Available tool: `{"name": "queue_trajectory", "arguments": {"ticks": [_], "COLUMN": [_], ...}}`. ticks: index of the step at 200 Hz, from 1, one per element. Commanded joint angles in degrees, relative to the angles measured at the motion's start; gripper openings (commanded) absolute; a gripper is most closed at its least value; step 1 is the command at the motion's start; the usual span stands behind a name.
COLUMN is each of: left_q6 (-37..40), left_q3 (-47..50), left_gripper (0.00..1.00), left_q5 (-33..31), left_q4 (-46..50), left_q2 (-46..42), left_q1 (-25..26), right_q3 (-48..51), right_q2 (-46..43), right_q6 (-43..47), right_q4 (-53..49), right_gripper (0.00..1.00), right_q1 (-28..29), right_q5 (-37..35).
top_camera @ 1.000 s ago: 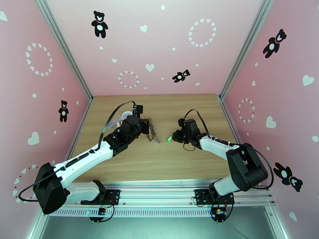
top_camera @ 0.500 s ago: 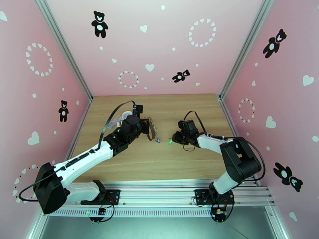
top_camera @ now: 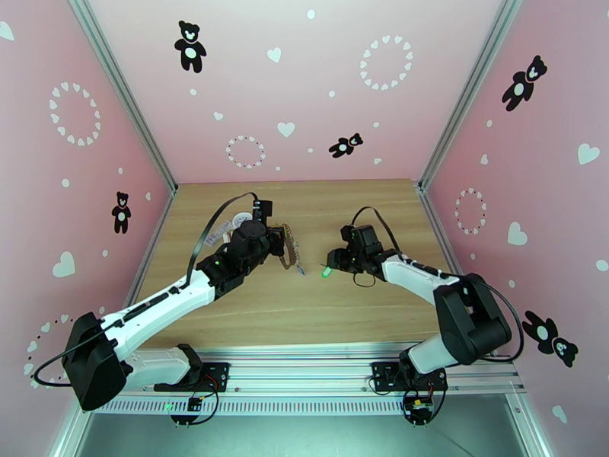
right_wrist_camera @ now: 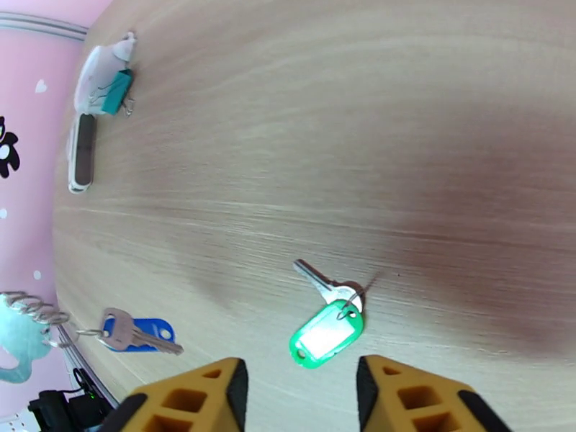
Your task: Remove the keys from the keyring
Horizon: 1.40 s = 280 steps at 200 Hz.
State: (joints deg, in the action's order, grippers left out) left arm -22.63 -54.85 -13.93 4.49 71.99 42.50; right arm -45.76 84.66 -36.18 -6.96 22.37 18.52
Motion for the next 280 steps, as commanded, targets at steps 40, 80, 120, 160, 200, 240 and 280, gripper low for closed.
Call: {"name": "queue_trajectory", "arguments": {"ticks": [40, 80, 120, 160, 200, 240, 280], "left_q6": [6.9, 9.1, 12.5, 15.8, 17.1, 16.9, 16.6], "left_q3": [-4.5, -7.3, -10.7, -14.0, -17.2, -19.5, -21.3], "left_gripper": [0.00, 0.00, 0.00, 0.00, 0.00, 0.00, 0.00], "left_q5": [5.7, 15.4, 23.0, 28.1, 32.1, 35.7, 37.4], "left_q4": [4.1, 5.9, 8.0, 8.9, 9.1, 9.0, 8.6], "left_q2": [-8.0, -11.4, -13.0, -13.2, -12.0, -10.2, -9.1], "left_q1": [-0.8, -0.8, -0.8, -0.8, -0.8, -0.9, -0.8], "right_q3": [1.0, 3.9, 5.4, 5.9, 8.7, 10.1, 9.4], "right_q2": [-18.2, -30.1, -38.3, -40.2, -40.4, -37.0, -33.0], "right_q6": [6.2, 12.6, 21.2, 31.7, 38.4, 41.5, 40.2], "right_q4": [-5.1, -3.0, -0.2, 0.5, 6.3, 12.5, 18.2], "right_gripper": [0.56, 0.57, 0.58, 0.60, 0.60, 0.60, 0.61], "right_q1": [-0.2, 0.9, 6.5, 14.1, 19.1, 19.3, 19.3], "right_q5": [-1.4, 2.3, 4.8, 6.1, 3.1, 3.3, 7.0]}}
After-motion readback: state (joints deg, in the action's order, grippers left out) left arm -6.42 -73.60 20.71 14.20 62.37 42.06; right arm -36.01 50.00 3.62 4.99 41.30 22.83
